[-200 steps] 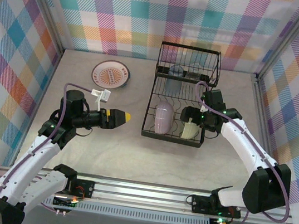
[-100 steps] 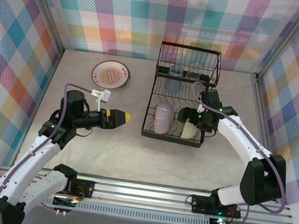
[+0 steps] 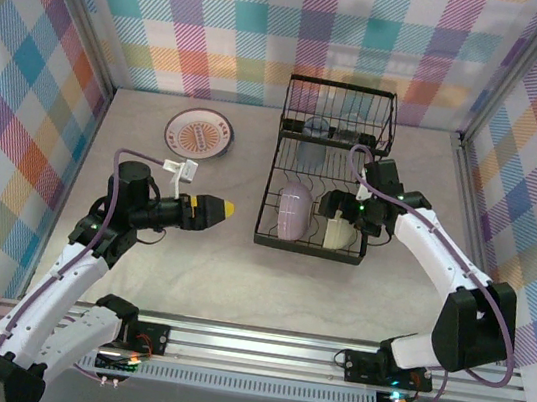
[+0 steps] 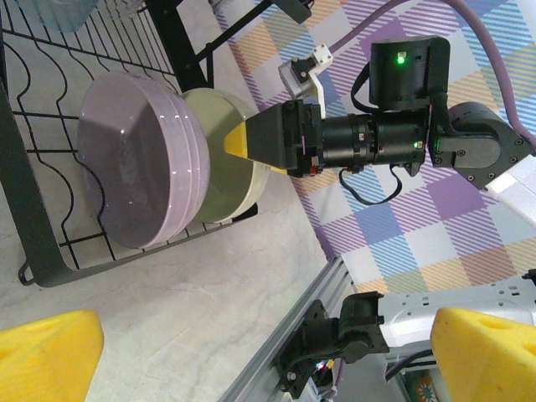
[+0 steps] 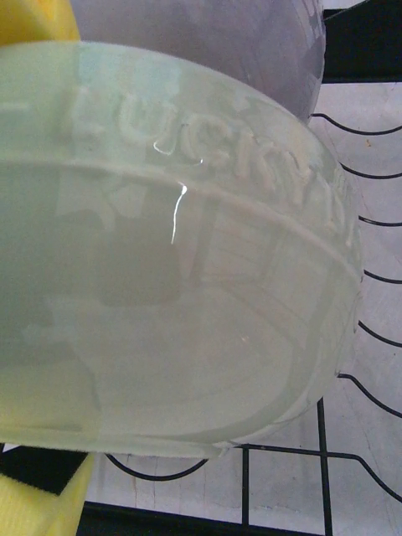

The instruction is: Unload the mixed dishes from the dish rack

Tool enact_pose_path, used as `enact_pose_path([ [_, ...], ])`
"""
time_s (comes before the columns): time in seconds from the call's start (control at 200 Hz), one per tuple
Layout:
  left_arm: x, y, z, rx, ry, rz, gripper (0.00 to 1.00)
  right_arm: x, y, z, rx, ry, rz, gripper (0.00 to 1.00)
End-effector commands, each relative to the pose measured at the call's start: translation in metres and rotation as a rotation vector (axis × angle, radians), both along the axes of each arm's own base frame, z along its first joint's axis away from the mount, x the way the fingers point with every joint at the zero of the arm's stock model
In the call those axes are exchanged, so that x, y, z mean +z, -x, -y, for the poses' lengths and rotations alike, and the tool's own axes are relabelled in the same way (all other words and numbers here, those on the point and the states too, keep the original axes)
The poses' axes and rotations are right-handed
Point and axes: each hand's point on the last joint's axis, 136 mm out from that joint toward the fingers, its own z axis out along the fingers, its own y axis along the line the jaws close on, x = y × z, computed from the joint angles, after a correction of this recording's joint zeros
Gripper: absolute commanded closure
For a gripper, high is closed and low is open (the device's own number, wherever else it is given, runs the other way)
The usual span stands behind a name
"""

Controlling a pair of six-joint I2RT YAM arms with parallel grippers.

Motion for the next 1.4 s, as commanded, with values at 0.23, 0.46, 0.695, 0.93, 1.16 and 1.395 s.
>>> enact_pose_path([
  [0.23, 0.003, -0.002, -0.003, 0.008, 0.016, 0.014, 0.0, -0.003, -0.001, -0.004, 0.006, -0.038, -0.014, 0.08],
  [0.46, 0.003, -0.002, -0.003, 0.009, 0.016, 0.016, 0.0, -0.007, -0.002, -0.003, 0.002, -0.039, -0.017, 0.11],
  [0.695, 0.003, -0.002, -0.003, 0.01, 0.017, 0.012, 0.0, -0.01, -0.003, -0.007, 0.014, -0.07, -0.03, 0.15],
  [0.93, 0.002, -0.002, -0.003, 0.011, 0.016, 0.01, 0.0, -0.009, -0.004, -0.01, 0.024, -0.107, -0.018, 0.28],
  [1.16, 0.002, -0.003, -0.004, 0.013, 0.015, 0.01, 0.0, -0.005, -0.005, -0.005, 0.014, -0.079, 0.003, 0.51],
  [1.395, 0.002, -0.004, -0.004, 0.017, 0.015, 0.009, 0.0, 0.002, -0.007, 0.003, -0.012, -0.041, 0.029, 0.69],
])
